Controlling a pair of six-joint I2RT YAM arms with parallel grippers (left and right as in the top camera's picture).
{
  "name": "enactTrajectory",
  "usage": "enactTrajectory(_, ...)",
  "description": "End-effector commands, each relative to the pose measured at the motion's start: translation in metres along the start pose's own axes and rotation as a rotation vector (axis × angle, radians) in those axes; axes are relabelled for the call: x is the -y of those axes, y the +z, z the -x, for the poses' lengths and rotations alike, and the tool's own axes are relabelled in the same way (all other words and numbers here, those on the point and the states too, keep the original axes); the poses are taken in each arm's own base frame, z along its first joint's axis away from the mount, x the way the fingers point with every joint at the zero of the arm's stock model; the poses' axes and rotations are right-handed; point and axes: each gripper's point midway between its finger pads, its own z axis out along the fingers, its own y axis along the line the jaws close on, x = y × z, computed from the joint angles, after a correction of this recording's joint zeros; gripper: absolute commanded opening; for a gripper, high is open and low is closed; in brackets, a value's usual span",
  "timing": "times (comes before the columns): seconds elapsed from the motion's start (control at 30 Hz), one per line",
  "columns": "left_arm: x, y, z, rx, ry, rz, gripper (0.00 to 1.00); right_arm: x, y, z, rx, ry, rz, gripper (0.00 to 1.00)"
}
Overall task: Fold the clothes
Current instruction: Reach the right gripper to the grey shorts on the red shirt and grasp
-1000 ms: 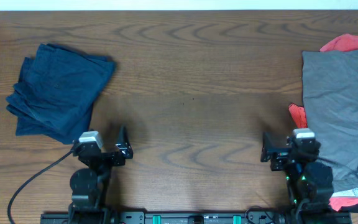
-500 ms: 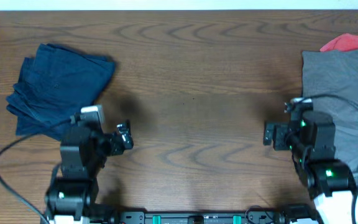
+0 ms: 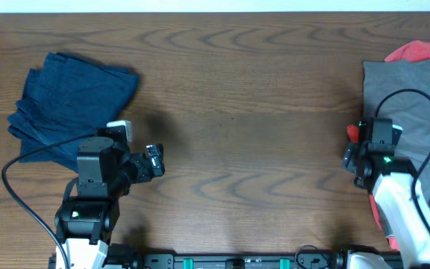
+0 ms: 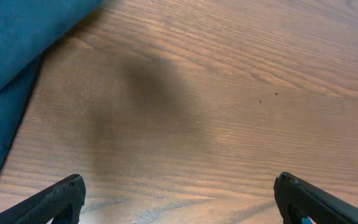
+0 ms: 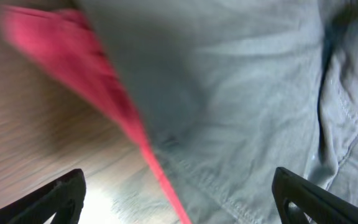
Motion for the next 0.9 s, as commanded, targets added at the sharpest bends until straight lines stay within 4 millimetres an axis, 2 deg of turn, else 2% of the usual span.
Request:
enactTrajectory(0.0,0.003,-0.003,0.006,0.013,-0.014,-0.014,0.98,0.016,0.017,-0.004,-0.041,0.053,-0.09,0.91)
enactTrajectory(0.17,0.003,-0.003,0.006,0.013,-0.014,-0.014,0.98,0.017,0.037,-0.01,-0.088,0.073,-0.107,0.92)
enactTrajectory(0.37,0.003,-0.003,0.006,0.013,-0.014,-0.014,0.98,0.024,0.044,-0.012,-0.101,0.126,-0.136,0.77)
enactTrajectory(0.53,0.003,-0.003,0.006,0.013,-0.014,-0.014,0.98,0.028,0.047,-0.006,-0.082,0.157,-0.138,0.5)
enactTrajectory(0.7,0.003,-0.003,0.006,0.013,-0.014,-0.014,0.98,0.027,0.047,0.0,-0.061,0.178,-0.131,0.46)
enactTrajectory(0.77,0.003,-0.003,0.006,0.013,-0.014,-0.014,0.98,0.028,0.045,0.004,-0.054,0.182,-0.128,0.35)
enactTrajectory(0.8,0.003,-0.003,0.006,0.013,-0.014,-0.014,0.98,0.028,0.043,0.005,-0.051,0.183,-0.128,0.26)
enactTrajectory(0.87,0.003,-0.003,0.006,0.013,-0.014,-0.014,0.98,0.029,0.039,0.009,-0.045,0.188,-0.121,0.02)
